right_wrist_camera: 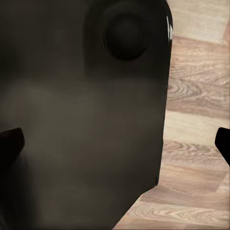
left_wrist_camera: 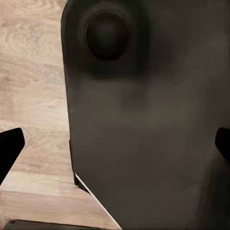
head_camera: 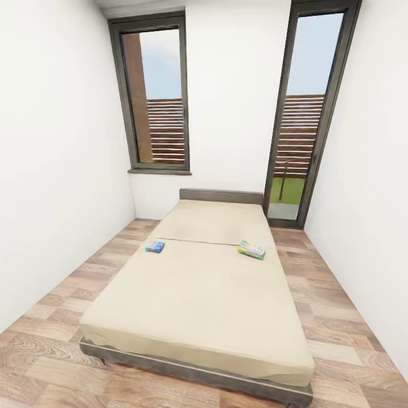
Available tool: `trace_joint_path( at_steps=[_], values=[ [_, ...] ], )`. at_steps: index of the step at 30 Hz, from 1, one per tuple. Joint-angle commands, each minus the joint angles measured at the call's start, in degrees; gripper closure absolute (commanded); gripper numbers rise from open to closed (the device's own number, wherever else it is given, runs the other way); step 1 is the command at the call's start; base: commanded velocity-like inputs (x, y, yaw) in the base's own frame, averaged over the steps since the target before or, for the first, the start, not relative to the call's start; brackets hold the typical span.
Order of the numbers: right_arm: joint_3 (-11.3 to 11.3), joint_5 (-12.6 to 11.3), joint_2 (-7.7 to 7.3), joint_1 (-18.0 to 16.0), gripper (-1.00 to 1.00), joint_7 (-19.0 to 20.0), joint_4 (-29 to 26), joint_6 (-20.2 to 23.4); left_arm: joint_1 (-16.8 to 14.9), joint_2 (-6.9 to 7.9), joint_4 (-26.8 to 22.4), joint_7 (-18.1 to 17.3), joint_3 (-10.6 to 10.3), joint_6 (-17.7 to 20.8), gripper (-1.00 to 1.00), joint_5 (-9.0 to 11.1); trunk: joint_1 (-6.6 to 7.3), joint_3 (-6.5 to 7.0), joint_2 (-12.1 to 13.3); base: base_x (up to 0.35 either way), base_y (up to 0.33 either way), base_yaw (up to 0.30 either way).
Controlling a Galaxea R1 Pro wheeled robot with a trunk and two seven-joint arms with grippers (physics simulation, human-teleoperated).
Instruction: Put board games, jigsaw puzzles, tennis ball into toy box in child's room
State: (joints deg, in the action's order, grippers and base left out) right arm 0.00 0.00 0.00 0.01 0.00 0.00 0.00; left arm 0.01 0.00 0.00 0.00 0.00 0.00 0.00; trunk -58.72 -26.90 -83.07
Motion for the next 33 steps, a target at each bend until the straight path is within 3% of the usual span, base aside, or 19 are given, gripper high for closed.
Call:
trace_joint_path(
  at_steps=[1,5,10,25,33],
  values=[
    [-0.3,-0.3,0.33,0.0,-1.00,-0.3,0.0,-0.3,-0.1,-0.33,-0.1,-0.1,0.0,-0.3,-1.00,0.0,0.00,-0.03,0.0,0.000,0.000,0.000],
    [-0.3,-0.3,1.62,0.0,-1.00,-0.3,0.0,-0.7,0.0,-0.83,-0.2,-0.1,-0.1,-0.5,-1.00,0.0,0.00,-0.03,0.0,0.000,0.000,0.000],
    [-0.5,-0.3,2.53,0.0,-1.00,-0.3,0.0,-1.8,0.1,-0.15,-0.4,0.0,0.0,-1.8,-1.00,0.1,0.66,0.51,1.2,0.000,0.000,0.000],
    [-0.2,-0.2,2.31,0.0,-1.00,-0.4,0.0,-5.4,0.1,0.17,-0.4,0.0,0.2,-6.6,-1.00,0.2,3.95,3.21,7.2,0.000,0.000,0.000],
    [0.1,0.2,2.61,0.0,-1.00,-0.4,0.0,-5.7,0.0,0.18,-0.6,0.1,0.2,-6.6,-1.00,0.2,5.71,4.64,10.4,0.000,0.000,0.000]
  ],
)
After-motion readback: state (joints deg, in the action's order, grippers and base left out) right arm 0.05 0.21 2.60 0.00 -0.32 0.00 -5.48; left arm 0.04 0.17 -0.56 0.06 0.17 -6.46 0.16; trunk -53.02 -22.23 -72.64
